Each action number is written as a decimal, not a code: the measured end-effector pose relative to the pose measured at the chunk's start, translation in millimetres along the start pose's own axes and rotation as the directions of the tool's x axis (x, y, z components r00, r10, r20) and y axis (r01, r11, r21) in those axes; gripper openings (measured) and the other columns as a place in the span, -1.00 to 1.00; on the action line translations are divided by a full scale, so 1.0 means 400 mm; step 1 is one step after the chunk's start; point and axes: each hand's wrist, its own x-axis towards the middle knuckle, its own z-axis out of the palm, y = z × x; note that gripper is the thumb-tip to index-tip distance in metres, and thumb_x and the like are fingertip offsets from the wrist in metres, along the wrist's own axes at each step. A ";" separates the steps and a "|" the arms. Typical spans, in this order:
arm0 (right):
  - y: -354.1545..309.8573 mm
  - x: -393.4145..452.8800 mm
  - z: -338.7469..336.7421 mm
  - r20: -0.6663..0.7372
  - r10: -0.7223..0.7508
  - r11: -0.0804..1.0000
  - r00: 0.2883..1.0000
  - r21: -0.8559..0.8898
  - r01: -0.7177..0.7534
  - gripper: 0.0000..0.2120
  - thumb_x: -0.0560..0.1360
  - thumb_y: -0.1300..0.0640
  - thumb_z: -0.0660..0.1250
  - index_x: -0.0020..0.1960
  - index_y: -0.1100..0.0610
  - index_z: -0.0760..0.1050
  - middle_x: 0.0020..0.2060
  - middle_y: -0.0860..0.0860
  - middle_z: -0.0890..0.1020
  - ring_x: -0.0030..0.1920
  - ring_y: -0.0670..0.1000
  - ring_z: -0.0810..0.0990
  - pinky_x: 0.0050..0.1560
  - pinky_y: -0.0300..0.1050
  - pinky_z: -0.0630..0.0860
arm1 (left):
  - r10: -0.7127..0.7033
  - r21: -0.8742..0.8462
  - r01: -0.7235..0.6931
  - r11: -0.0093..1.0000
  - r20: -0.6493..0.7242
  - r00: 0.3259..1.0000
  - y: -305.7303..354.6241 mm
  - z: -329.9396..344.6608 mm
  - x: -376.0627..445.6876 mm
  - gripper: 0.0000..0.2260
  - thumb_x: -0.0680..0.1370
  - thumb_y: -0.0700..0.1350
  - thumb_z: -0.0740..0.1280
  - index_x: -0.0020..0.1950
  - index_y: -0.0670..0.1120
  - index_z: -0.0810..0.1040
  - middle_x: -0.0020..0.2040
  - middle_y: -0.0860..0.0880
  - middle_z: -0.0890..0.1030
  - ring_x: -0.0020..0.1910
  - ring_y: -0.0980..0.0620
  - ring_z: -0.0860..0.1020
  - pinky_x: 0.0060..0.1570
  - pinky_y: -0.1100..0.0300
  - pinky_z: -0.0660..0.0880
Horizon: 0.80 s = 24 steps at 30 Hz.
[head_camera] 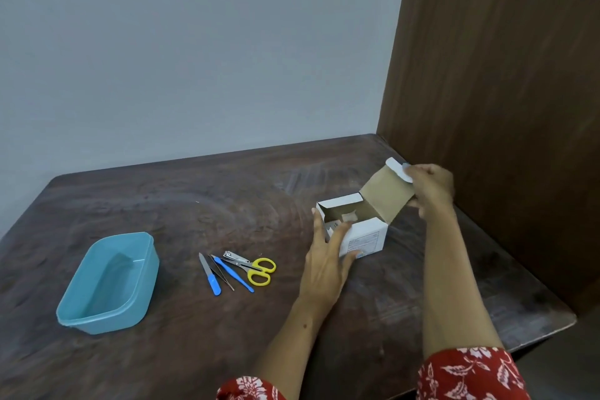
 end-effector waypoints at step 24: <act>0.058 -0.092 0.094 0.377 -0.263 0.435 0.888 -0.775 0.457 -0.84 0.46 0.28 0.35 -0.12 0.08 0.66 -0.03 0.07 0.66 -0.03 0.12 0.61 -0.07 -0.13 0.52 | 0.039 0.066 -0.033 0.997 -0.093 0.995 -0.015 0.017 -0.004 -0.73 0.40 -0.09 0.44 -0.03 0.07 0.39 0.47 -0.27 0.23 -0.10 -0.22 0.63 -0.20 0.04 0.57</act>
